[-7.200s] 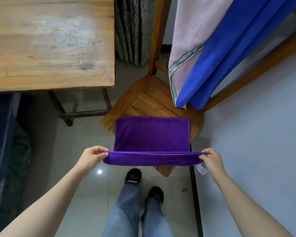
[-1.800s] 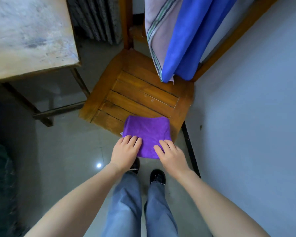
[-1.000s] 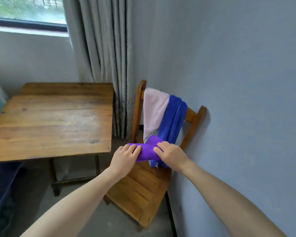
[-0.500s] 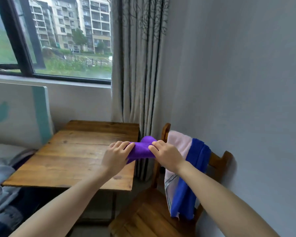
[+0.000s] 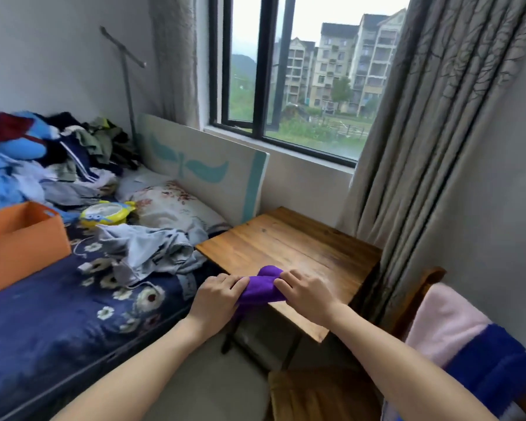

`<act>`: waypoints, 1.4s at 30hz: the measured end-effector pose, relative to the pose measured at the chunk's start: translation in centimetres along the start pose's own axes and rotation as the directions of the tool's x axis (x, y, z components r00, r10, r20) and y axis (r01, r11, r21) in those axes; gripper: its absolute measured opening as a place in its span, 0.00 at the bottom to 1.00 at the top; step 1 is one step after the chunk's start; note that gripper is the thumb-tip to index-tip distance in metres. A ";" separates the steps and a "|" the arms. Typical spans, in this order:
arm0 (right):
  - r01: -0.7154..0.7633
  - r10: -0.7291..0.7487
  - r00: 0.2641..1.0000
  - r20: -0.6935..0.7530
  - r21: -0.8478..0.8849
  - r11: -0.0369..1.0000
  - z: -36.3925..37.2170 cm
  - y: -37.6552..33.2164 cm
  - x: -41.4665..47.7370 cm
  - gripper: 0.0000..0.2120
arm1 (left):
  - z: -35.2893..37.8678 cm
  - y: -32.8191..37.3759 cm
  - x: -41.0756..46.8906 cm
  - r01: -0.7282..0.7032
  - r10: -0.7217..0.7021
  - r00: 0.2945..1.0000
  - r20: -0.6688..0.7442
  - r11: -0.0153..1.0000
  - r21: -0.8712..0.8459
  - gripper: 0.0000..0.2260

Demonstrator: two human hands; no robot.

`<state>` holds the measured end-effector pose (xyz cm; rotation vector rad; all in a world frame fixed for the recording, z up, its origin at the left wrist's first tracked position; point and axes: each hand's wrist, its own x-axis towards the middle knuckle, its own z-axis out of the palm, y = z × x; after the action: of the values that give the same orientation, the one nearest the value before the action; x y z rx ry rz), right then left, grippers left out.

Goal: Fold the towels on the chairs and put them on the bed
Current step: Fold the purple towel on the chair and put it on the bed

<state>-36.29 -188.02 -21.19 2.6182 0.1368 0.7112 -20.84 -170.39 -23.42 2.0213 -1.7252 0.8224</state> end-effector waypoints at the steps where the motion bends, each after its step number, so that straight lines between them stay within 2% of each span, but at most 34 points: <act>1: 0.041 -0.041 0.999 -0.015 0.036 0.998 0.2 -1.1 1.2 0.20 | -0.9 -0.8 -1.5 0.042 -0.042 0.999 0.006 0.999 0.027 0.26; 3: 0.111 -0.106 0.993 -0.050 0.089 0.990 0.4 -3.6 3.8 0.19 | -2.8 -2.3 -4.2 0.110 -0.113 0.993 0.034 0.991 0.070 0.24; 6: 0.218 -0.205 0.973 -0.111 0.123 0.968 0.4 -8.1 7.9 0.08 | -6.4 -4.3 -9.2 0.223 -0.232 0.972 0.032 0.960 0.171 0.19; 13: 0.405 -0.366 0.909 -0.199 0.216 0.889 0.1 -17.9 14.6 0.10 | -13.7 -6.2 -18.8 0.417 -0.440 0.898 0.003 0.852 0.318 0.15; 16: 0.496 -0.439 0.861 -0.255 0.235 0.836 -0.5 -22.6 17.4 0.15 | -16.5 -7.4 -23.4 0.499 -0.539 0.842 0.023 0.794 0.347 0.26; 17: 0.525 -0.461 0.843 -0.276 0.239 0.817 -0.6 -24.5 18.4 0.13 | -17.6 -7.7 -25.0 0.534 -0.577 0.817 0.016 0.766 0.358 0.28; 20: 0.562 -0.478 0.813 -0.332 0.235 0.793 -0.9 -27.2 20.1 0.11 | -19.3 -8.4 -27.3 0.540 -0.597 0.801 0.052 0.756 0.370 0.31; 22: 0.600 -0.504 0.787 -0.356 0.249 0.761 -1.2 -30.4 22.2 0.19 | -21.2 -9.6 -29.7 0.577 -0.635 0.771 0.033 0.720 0.386 0.30; 24: 0.620 -0.510 0.770 -0.384 0.264 0.739 -1.8 -33.8 24.0 0.22 | -23.3 -11.2 -32.2 0.601 -0.660 0.750 0.035 0.703 0.380 0.32; 27: 0.627 -0.490 0.754 -0.437 0.256 0.736 -2.4 -37.1 25.8 0.16 | -25.1 -13.1 -34.9 0.614 -0.685 0.726 0.067 0.688 0.387 0.36; 30: 0.612 -0.466 0.770 -0.436 0.300 0.732 -2.5 -40.6 27.9 0.16 | -26.6 -15.8 -38.0 0.602 -0.687 0.721 0.089 0.685 0.410 0.31; 33: 0.601 -0.472 0.787 -0.398 0.321 0.732 -1.8 -42.4 29.0 0.11 | -26.9 -17.4 -39.2 0.614 -0.698 0.711 0.085 0.675 0.409 0.27; 37: 0.609 -0.502 0.786 -0.360 0.314 0.728 0.0 -42.9 30.1 0.24 | -25.2 -19.1 -40.0 0.602 -0.671 0.734 0.105 0.714 0.357 0.27; 40: 0.608 -0.511 0.789 -0.341 0.316 0.729 1.7 -42.4 30.5 0.27 | -23.4 -20.1 -39.9 0.620 -0.685 0.717 0.127 0.711 0.332 0.34; 42: 0.617 -0.521 0.783 -0.340 0.315 0.721 3.8 -41.6 31.5 0.27 | -21.5 -21.5 -39.3 0.634 -0.695 0.707 0.129 0.704 0.320 0.35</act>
<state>-6.55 -145.46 -27.21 2.6078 1.2463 0.8060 -7.49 -122.95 -29.70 2.7519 -0.8354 0.5666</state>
